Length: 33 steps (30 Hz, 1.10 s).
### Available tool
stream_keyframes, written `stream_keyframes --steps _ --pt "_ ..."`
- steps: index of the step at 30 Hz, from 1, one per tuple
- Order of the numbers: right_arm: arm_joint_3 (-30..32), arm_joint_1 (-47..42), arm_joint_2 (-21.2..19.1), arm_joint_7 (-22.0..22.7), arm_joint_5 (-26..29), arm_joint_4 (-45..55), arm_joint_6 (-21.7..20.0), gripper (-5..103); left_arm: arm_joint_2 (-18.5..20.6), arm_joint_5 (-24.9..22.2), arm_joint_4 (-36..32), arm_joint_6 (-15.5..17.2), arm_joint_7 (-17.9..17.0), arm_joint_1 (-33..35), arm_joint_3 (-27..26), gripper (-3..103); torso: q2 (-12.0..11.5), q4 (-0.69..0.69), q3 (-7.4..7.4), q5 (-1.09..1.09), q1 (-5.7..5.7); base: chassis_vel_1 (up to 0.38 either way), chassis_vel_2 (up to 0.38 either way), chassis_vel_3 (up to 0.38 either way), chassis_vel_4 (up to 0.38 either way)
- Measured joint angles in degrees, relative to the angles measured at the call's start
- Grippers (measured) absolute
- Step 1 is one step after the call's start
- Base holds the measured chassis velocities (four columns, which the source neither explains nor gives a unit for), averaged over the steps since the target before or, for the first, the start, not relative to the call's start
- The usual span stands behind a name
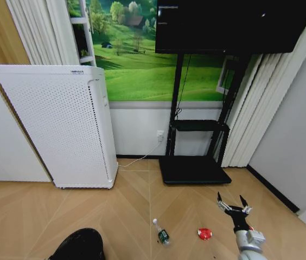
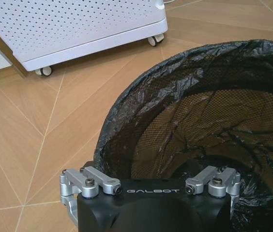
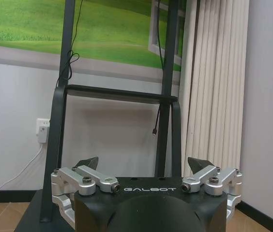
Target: Pick up the trash bin and place the garbage on the floor into it.
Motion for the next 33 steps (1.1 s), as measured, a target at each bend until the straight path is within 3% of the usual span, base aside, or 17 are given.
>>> stream_keyframes --steps 3,8,14,20,22,23,25,26,29,33 --pt "-0.03 -0.18 0.10 -0.04 -0.15 -0.01 0.17 100 -0.11 0.09 0.11 -0.06 0.02 -0.12 0.19 96 0.01 0.00 0.00 0.01 0.00 0.000 0.000 0.000 0.000" --pt "0.05 -0.05 0.04 -0.05 -0.21 -0.22 0.50 100 -0.14 0.01 0.04 -0.50 0.40 -0.41 0.23 87 0.01 0.00 0.01 -0.02 0.00 0.000 0.000 0.000 0.000" --pt "-0.06 0.08 0.12 -0.05 -0.54 -0.29 0.66 100 -0.20 -0.33 -0.25 -1.23 1.32 -0.47 0.21 70 0.01 0.00 0.01 -0.04 0.00 0.000 0.000 0.000 0.000" --pt "-0.16 0.24 0.14 -0.03 -0.67 -0.29 0.73 100 -0.64 -0.35 -0.58 -1.74 1.66 -0.46 0.49 43 0.01 0.00 0.01 -0.03 0.00 0.000 0.000 0.000 0.000" --pt "-0.15 0.26 0.12 -0.03 -0.67 -0.29 0.73 100 -0.64 -0.35 -0.63 -1.75 1.73 -0.49 0.52 43 0.01 0.01 0.01 -0.02 0.00 0.000 0.000 0.000 0.000" --pt "-0.16 0.28 0.12 -0.03 -0.67 -0.29 0.74 100 -0.64 -0.34 -0.64 -1.79 1.70 -0.55 0.50 33 0.01 0.01 0.01 0.01 0.00 0.000 0.000 0.000 0.000" --pt "-0.15 0.31 0.11 -0.02 -0.67 -0.28 0.77 100 -0.64 -0.35 -0.68 -1.80 1.69 -0.59 0.48 33 0.01 0.01 0.01 -0.01 0.00 0.000 0.000 0.000 0.000" --pt "-0.16 0.38 0.14 -0.01 -0.67 -0.29 0.82 100 -0.64 -0.40 -0.81 -1.81 1.73 -0.62 0.55 26 0.01 0.01 0.01 -0.01 0.00 0.000 0.000 0.000 0.000" --pt "-0.28 0.51 0.23 0.04 -0.67 -0.40 0.88 100 -0.59 -0.41 -0.86 -1.82 1.76 -0.64 0.49 21 0.02 0.00 0.01 -0.01 0.00 0.000 0.000 0.000 0.000" --pt "-0.40 0.64 0.30 0.08 -0.67 -0.52 0.99 100 -0.59 -0.43 -0.89 -1.83 1.80 -0.62 0.48 18 0.02 0.00 0.01 0.00 0.00 0.000 0.000 0.000 0.000"
